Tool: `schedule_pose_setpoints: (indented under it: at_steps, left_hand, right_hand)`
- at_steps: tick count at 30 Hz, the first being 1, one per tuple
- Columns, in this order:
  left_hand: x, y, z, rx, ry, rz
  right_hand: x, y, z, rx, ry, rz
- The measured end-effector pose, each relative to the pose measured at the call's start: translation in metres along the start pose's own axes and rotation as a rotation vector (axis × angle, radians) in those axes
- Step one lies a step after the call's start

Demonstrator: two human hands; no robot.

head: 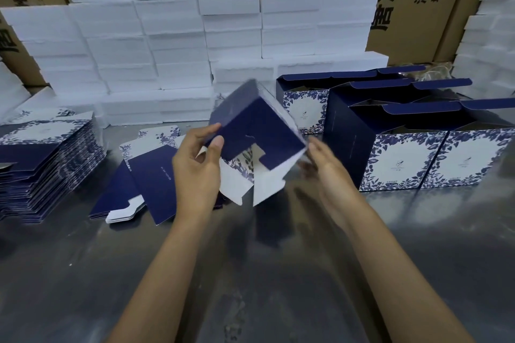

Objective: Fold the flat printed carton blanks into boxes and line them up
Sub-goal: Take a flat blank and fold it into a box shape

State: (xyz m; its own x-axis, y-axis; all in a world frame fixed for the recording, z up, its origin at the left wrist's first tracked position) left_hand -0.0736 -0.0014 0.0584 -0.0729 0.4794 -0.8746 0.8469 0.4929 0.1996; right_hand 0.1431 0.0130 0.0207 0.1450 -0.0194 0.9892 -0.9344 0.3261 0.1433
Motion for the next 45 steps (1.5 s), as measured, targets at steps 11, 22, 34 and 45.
schedule_pose_setpoints:
  at_steps: [11, 22, 34, 45]
  left_hand:
    - [0.022, 0.027, 0.039, 0.051, -0.413, -0.09]
    - [0.019, 0.034, 0.068, 0.856, -0.744, -0.559]
    - [-0.018, 0.012, 0.011, 0.318, 0.196, -0.388]
    - [0.004, 0.021, 0.019, 0.283, 0.317, -0.379]
  right_hand:
    - [0.022, 0.022, 0.021, 0.264, -0.178, -0.146]
    - [0.014, 0.009, 0.014, 0.26, -0.221, 0.124]
    - [0.014, 0.006, 0.015, 0.289, -0.218, 0.112]
    - [0.021, 0.013, 0.018, 0.099, -0.323, 0.104]
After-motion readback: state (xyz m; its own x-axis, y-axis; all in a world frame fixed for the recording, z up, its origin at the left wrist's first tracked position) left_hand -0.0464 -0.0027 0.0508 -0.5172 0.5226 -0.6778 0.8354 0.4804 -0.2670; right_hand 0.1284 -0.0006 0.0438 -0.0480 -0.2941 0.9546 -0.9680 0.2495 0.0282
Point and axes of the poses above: each hand's wrist, its own z-axis away from the middle knuckle, its own y-axis out of the palm, x = y × z, the point moved 4 cm from there along -z, towards the middle knuckle, and after that the axes turned 12 degrees about -x, right-handed, at the moved point
